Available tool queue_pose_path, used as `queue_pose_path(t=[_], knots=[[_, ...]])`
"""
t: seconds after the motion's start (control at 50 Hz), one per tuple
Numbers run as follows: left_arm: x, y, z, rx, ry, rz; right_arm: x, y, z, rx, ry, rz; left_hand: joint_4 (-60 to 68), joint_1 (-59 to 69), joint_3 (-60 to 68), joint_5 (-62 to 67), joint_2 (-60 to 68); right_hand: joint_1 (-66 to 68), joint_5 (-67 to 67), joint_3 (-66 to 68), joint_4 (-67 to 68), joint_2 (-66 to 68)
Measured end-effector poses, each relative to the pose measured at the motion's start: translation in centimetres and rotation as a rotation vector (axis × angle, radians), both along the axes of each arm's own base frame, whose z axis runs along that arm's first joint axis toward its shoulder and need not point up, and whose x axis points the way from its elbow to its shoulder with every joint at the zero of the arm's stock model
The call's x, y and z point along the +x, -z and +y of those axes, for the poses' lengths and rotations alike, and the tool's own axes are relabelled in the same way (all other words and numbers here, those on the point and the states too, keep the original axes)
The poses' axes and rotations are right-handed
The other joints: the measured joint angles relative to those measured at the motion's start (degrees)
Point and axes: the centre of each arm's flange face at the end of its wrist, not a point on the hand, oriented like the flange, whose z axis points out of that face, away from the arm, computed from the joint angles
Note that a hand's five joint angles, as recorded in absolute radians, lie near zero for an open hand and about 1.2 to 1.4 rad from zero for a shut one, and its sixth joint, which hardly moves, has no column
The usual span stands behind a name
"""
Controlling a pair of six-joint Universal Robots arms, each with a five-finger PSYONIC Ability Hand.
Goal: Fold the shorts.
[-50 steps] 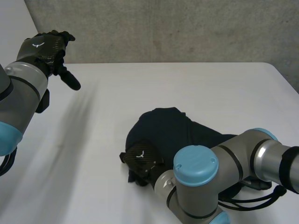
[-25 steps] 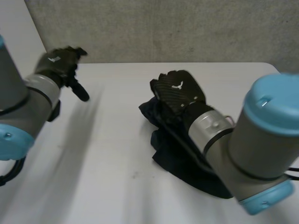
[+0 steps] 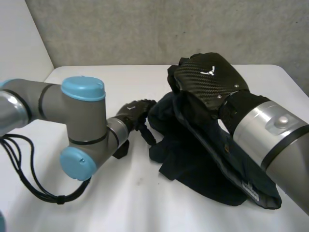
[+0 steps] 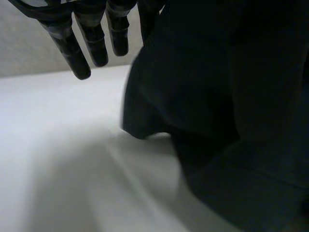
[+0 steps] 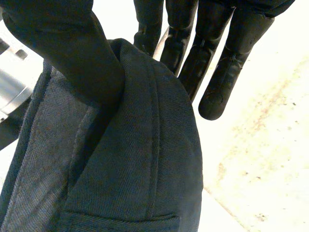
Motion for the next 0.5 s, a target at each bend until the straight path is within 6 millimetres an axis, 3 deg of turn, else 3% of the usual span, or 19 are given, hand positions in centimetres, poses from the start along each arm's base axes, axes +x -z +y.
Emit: queue_pose_path(t=[0.08,0.14,0.16,0.18,0.22,0.3,0.36,0.38,0.42,0.46,0.5], knots=[[-0.7,1.0,0.6,0.092,0.048,0.029,-0.6,-0.4,-0.2,-0.013,0.019,-0.007,5.95,6.59,5.79,5.72,5.76,0.00,0.00,0.00,0.00,0.00],[-1.0,1.9,1.0,0.162,0.084,0.033,-1.0,-0.7,-0.5,-0.023,0.036,-0.012,24.19,25.67,24.08,23.70,24.08,0.00,0.00,0.00,0.00,0.00],[-1.1,2.1,1.0,0.174,0.086,0.032,-1.3,-0.9,-0.8,-0.028,0.052,-0.015,24.19,25.67,24.08,23.70,24.08,0.00,0.00,0.00,0.00,0.00],[-1.1,2.1,1.0,0.178,0.087,0.031,-1.4,-1.0,-0.9,-0.029,0.055,-0.015,39.12,41.13,39.65,38.32,39.86,0.00,0.00,0.00,0.00,0.00],[-1.0,2.2,0.7,0.182,0.068,0.021,-1.8,-1.0,-1.5,-0.029,0.076,-0.014,50.27,49.77,49.33,49.03,50.51,0.37,0.00,0.00,0.01,0.00],[-0.5,1.3,-0.4,0.134,-0.006,0.002,-2.5,-0.8,-2.6,-0.020,0.117,-0.006,50.27,49.77,49.33,49.03,50.51,0.48,0.00,0.00,0.00,0.00],[0.3,-0.9,-2.0,0.034,-0.088,-0.014,-3.2,-0.1,-4.4,0.002,0.167,0.016,54.49,49.79,53.24,50.51,53.90,0.48,0.00,0.00,0.00,0.02],[0.9,-2.9,-3.0,-0.049,-0.124,-0.024,-3.6,0.6,-6.0,0.016,0.202,0.036,54.50,49.79,53.54,50.51,54.02,0.48,0.00,0.00,0.00,0.00],[1.2,-4.3,-3.6,-0.101,-0.138,-0.028,-3.7,0.8,-6.8,0.019,0.216,0.045,54.50,49.79,53.54,50.51,54.02,0.48,0.00,0.00,0.00,0.00],[1.7,-7.9,-4.5,-0.239,-0.159,-0.032,-3.8,1.3,-9.0,0.016,0.251,0.068,54.55,49.79,53.72,50.51,54.13,0.48,0.00,0.13,0.00,0.00],[1.8,-10.3,-5.0,-0.332,-0.165,-0.027,-3.6,1.2,-10.2,-0.002,0.266,0.071,54.58,49.79,53.74,50.51,54.15,0.49,0.00,0.49,0.02,0.00]])
